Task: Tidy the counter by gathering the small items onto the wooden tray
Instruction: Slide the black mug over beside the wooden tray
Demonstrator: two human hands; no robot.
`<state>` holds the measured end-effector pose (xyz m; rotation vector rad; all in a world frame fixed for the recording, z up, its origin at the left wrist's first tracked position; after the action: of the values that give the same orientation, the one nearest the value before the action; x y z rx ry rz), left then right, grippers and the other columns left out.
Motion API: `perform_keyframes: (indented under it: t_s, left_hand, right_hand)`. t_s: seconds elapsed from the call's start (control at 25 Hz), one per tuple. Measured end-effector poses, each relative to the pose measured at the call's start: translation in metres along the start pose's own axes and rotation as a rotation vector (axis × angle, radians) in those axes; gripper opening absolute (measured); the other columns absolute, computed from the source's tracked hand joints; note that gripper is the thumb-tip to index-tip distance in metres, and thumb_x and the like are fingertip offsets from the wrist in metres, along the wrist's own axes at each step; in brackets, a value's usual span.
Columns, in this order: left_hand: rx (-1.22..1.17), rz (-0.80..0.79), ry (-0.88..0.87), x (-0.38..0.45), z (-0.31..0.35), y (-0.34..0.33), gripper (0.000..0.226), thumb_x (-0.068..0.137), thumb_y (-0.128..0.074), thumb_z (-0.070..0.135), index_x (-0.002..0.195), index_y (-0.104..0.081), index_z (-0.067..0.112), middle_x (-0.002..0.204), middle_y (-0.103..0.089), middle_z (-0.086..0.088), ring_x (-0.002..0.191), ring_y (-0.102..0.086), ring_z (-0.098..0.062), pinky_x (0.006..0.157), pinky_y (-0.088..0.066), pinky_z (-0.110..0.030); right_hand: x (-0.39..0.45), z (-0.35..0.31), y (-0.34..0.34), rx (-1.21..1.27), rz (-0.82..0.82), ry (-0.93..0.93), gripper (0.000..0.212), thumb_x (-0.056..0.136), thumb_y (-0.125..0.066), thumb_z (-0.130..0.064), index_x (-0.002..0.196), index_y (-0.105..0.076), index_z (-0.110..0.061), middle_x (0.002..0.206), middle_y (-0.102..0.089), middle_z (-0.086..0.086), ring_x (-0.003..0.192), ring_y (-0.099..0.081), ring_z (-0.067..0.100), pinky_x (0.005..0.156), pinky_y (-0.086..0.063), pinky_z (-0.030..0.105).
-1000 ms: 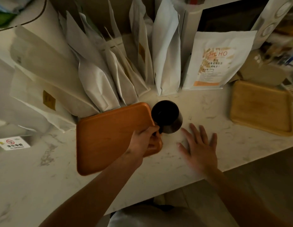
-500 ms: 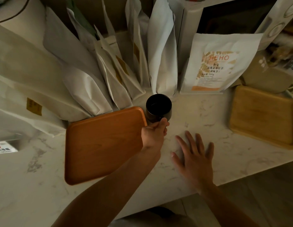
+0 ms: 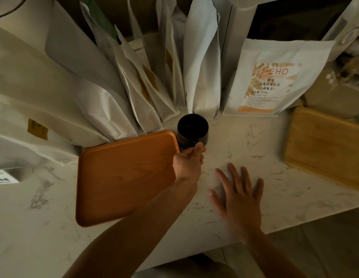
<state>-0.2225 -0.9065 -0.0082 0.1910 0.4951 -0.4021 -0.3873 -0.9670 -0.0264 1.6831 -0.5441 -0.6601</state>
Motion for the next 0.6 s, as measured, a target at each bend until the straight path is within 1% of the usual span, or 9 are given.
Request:
perform_keyframes:
  t_s: [0.08, 0.2, 0.28, 0.32, 0.4, 0.48, 0.6]
  left_hand:
    - [0.045, -0.008, -0.015, 0.002, 0.001, 0.001, 0.022, 0.092, -0.064, 0.038, 0.081, -0.077, 0.024, 0.079, -0.074, 0.002, 0.076, -0.07, -0.014, 0.073, -0.06, -0.031]
    - [0.141, -0.077, -0.012, 0.007, 0.005, 0.001, 0.022, 0.092, -0.062, 0.041, 0.088, -0.076, 0.024, 0.083, -0.073, 0.009, 0.075, -0.071, -0.01, 0.063, -0.061, -0.027]
    - [0.217, -0.126, -0.017, 0.007, 0.006, 0.003, 0.021, 0.09, -0.064, 0.043, 0.092, -0.074, 0.024, 0.083, -0.073, 0.007, 0.075, -0.071, -0.011, 0.066, -0.062, -0.034]
    - [0.294, -0.132, -0.064, 0.008, 0.007, 0.005, 0.021, 0.089, -0.065, 0.043, 0.093, -0.073, 0.024, 0.081, -0.073, 0.005, 0.076, -0.071, -0.013, 0.069, -0.062, -0.038]
    - [0.44, -0.119, -0.195, 0.006, 0.011, 0.01, 0.018, 0.09, -0.063, 0.041, 0.093, -0.071, 0.025, 0.08, -0.072, 0.005, 0.079, -0.069, -0.016, 0.072, -0.061, -0.041]
    - [0.491, -0.114, -0.272, 0.003, 0.014, 0.011, 0.012, 0.092, -0.061, 0.038, 0.09, -0.067, 0.027, 0.078, -0.069, 0.006, 0.076, -0.068, -0.016, 0.07, -0.06, -0.043]
    - [0.545, -0.122, -0.32, 0.005, 0.019, 0.009, 0.014, 0.095, -0.058, 0.035, 0.091, -0.065, 0.023, 0.077, -0.068, 0.0, 0.075, -0.067, -0.021, 0.066, -0.06, -0.046]
  right_hand:
    - [0.0, -0.001, 0.0, -0.005, -0.009, -0.003, 0.069, 0.091, -0.019, -0.071, 0.151, -0.024, -0.038, 0.163, -0.019, 0.0, 0.15, -0.009, 0.031, 0.114, -0.009, 0.067]
    - [-0.001, 0.0, 0.001, 0.008, -0.016, -0.01, 0.07, 0.09, -0.016, -0.072, 0.152, -0.022, -0.039, 0.164, -0.016, -0.001, 0.151, -0.006, 0.03, 0.115, -0.007, 0.066]
    - [-0.001, -0.001, 0.002, 0.001, -0.021, -0.012, 0.071, 0.09, -0.012, -0.072, 0.152, -0.019, -0.04, 0.164, -0.013, -0.002, 0.151, -0.004, 0.029, 0.116, -0.004, 0.065]
    - [-0.001, -0.001, 0.002, -0.002, -0.023, -0.018, 0.071, 0.089, -0.01, -0.072, 0.152, -0.018, -0.041, 0.164, -0.012, -0.002, 0.151, -0.003, 0.029, 0.116, -0.003, 0.065]
    - [-0.001, -0.001, 0.002, -0.004, -0.023, -0.027, 0.071, 0.089, -0.009, -0.073, 0.152, -0.017, -0.041, 0.165, -0.012, -0.003, 0.151, -0.002, 0.029, 0.116, -0.001, 0.064]
    - [-0.001, -0.001, 0.002, -0.003, -0.016, -0.025, 0.07, 0.09, -0.012, -0.072, 0.152, -0.018, -0.041, 0.164, -0.013, -0.003, 0.151, -0.003, 0.029, 0.116, -0.002, 0.064]
    - [-0.002, 0.0, 0.0, -0.002, -0.003, -0.013, 0.068, 0.091, -0.015, -0.071, 0.152, -0.019, -0.041, 0.164, -0.014, -0.002, 0.151, -0.004, 0.029, 0.116, -0.003, 0.065]
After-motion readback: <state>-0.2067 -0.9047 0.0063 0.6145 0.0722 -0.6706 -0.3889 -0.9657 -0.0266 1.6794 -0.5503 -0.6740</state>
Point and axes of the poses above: each hand's wrist, its own x-axis towards the middle knuckle, its own y-axis out of the back of the hand, z = x × y, the point moved 7 cm from there along x, towards the middle knuckle
